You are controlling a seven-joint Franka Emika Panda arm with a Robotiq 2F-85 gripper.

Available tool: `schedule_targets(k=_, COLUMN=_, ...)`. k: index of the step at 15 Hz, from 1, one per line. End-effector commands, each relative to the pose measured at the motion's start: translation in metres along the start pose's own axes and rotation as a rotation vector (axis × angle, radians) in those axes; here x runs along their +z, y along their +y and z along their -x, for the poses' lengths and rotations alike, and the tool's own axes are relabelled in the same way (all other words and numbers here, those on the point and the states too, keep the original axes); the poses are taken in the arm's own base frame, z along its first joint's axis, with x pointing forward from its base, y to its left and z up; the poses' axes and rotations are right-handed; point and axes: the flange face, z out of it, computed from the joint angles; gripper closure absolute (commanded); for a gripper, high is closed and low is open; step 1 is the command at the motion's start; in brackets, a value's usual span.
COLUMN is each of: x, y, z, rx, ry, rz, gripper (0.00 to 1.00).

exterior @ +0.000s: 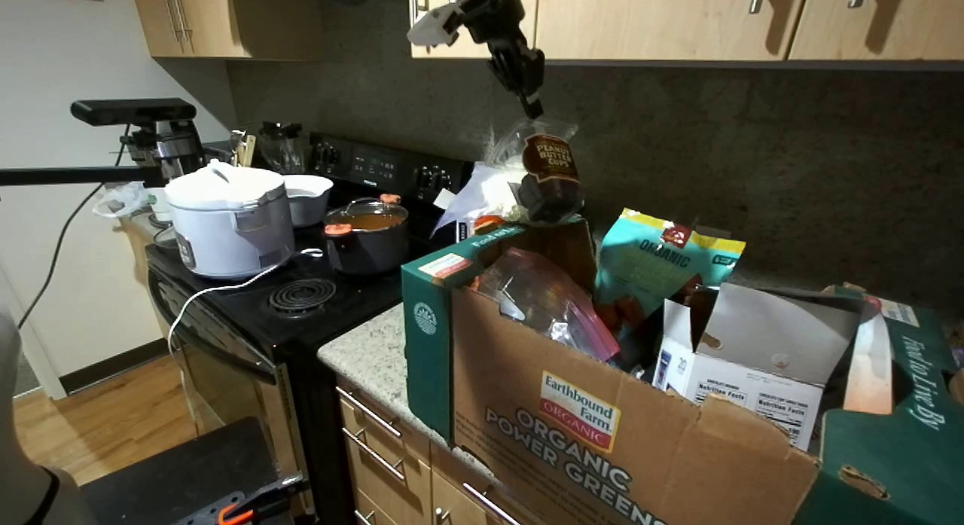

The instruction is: Pick up the popcorn bag and plastic container from the bag and put them on the countertop.

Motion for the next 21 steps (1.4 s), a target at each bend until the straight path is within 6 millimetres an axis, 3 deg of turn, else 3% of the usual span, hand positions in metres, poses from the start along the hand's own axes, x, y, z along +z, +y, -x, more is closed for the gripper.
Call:
schedule_targets(k=1, x=-0.026, y=-0.010, z=0.030, rx=-0.043, ry=0.013, rz=0.003, gripper=0.99)
schedule_targets(k=13, x=-0.075, y=-0.067, z=0.112, rx=-0.296, ry=0.035, rz=-0.017, gripper=0.99)
schedule_targets(k=21, x=-0.078, y=-0.101, z=0.162, rx=-0.430, ry=-0.003, rz=-0.075, gripper=0.99)
